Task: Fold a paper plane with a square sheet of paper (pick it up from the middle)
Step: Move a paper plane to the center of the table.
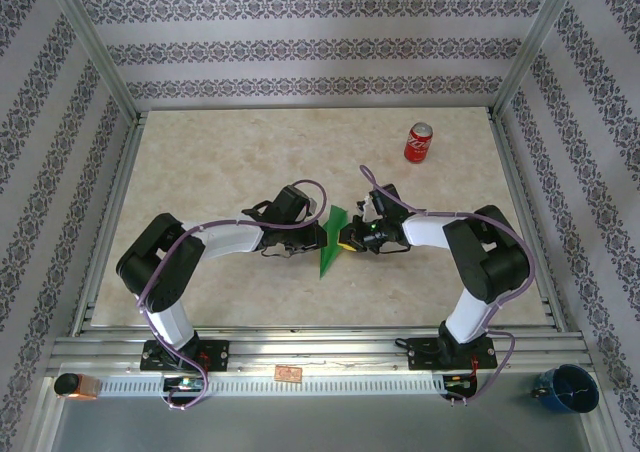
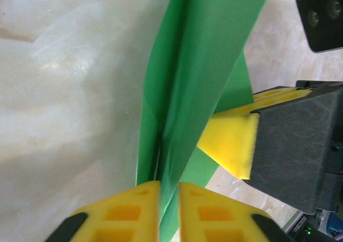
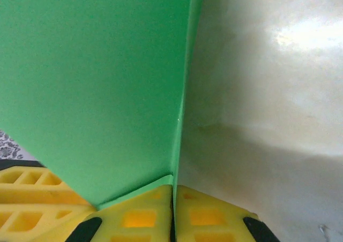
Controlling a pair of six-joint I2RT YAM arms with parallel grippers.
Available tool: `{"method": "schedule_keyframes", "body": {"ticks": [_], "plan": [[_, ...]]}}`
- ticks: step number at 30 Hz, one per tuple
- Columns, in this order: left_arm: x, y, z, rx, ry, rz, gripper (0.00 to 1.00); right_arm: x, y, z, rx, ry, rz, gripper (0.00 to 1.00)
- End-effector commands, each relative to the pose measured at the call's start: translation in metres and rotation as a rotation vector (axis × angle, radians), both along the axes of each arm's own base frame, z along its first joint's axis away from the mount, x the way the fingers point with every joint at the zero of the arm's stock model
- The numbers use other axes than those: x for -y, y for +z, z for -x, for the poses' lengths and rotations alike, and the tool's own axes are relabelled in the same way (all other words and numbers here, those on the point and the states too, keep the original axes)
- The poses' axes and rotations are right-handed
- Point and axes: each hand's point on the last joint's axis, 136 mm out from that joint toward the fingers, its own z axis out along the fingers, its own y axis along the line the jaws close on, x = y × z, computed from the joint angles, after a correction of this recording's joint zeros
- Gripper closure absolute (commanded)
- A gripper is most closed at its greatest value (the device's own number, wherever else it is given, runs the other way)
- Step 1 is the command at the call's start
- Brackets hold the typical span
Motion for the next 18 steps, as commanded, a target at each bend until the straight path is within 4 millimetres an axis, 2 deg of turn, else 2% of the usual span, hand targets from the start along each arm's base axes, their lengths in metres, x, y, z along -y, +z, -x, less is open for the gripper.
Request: {"method": "schedule_keyframes", "body": {"ticks": [1, 10, 14, 18], "plan": [[0.006, 0.002, 0.0, 0.009, -0.03, -0.01, 0.79, -0.003, 0.001, 0.0, 0.001, 0.009, -0.035, 0.9], [0.006, -0.001, -0.002, 0.015, -0.049, -0.043, 0.73, -0.003, 0.0, 0.0, -0.004, 0.012, -0.042, 0.9], [0.011, 0.018, -0.004, 0.081, -0.068, -0.012, 0.68, -0.002, -0.001, 0.001, -0.002, 0.012, -0.038, 0.9], [0.005, 0.036, -0.009, 0.159, -0.04, -0.021, 0.62, -0.003, -0.001, 0.001, -0.003, 0.014, -0.039, 0.9]]}}
